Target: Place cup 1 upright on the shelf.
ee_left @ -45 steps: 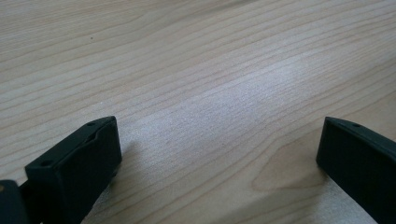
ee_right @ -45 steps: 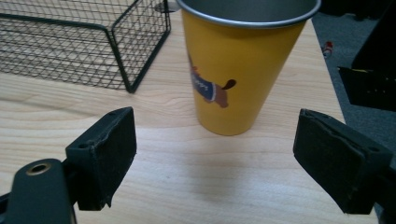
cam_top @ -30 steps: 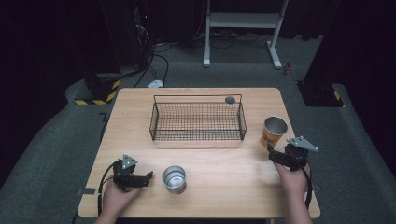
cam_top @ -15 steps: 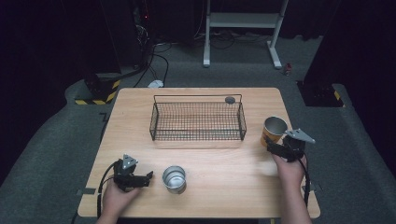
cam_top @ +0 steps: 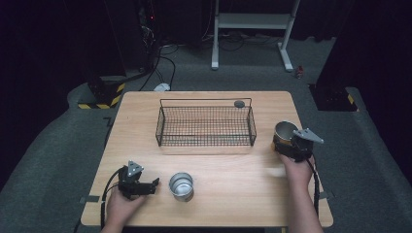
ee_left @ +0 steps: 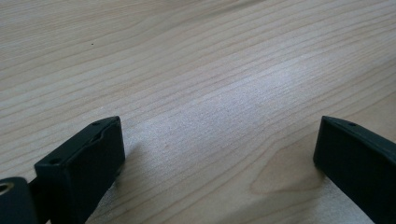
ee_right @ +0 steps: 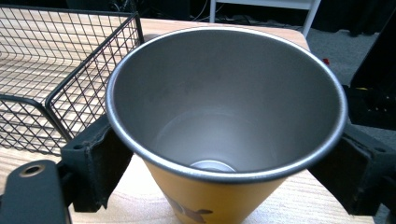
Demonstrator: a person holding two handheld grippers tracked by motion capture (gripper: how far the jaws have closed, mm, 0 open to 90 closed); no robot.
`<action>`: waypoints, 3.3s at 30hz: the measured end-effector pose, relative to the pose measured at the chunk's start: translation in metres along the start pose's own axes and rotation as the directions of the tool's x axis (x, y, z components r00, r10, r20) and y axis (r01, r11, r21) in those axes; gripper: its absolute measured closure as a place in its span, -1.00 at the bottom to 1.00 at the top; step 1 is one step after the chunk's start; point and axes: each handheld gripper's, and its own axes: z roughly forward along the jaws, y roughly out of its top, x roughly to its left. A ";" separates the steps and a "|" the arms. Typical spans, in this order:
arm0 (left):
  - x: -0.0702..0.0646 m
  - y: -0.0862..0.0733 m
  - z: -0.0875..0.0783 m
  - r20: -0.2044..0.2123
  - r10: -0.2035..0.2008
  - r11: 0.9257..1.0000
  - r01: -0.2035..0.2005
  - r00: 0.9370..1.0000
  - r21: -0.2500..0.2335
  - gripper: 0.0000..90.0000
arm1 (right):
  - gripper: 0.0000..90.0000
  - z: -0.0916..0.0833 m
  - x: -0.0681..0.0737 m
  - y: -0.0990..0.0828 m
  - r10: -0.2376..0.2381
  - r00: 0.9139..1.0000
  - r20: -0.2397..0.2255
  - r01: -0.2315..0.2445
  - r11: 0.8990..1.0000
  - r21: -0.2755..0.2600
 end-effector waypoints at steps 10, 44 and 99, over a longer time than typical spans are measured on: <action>-0.001 0.000 0.000 -0.008 0.004 1.000 -0.004 1.000 -0.001 -0.94 | -0.72 0.005 -0.002 0.001 0.009 1.000 -0.013 -0.009 1.000 -0.010; 0.001 0.000 0.000 0.006 -0.009 1.000 0.009 1.000 -0.001 -0.87 | -0.68 -0.018 0.018 0.004 -0.042 0.999 -0.034 0.041 0.998 -0.040; 0.001 0.000 -0.001 0.005 -0.019 1.000 0.019 1.000 0.006 -0.89 | -0.68 -0.051 0.112 0.018 -0.085 0.980 -0.181 0.061 0.989 -0.135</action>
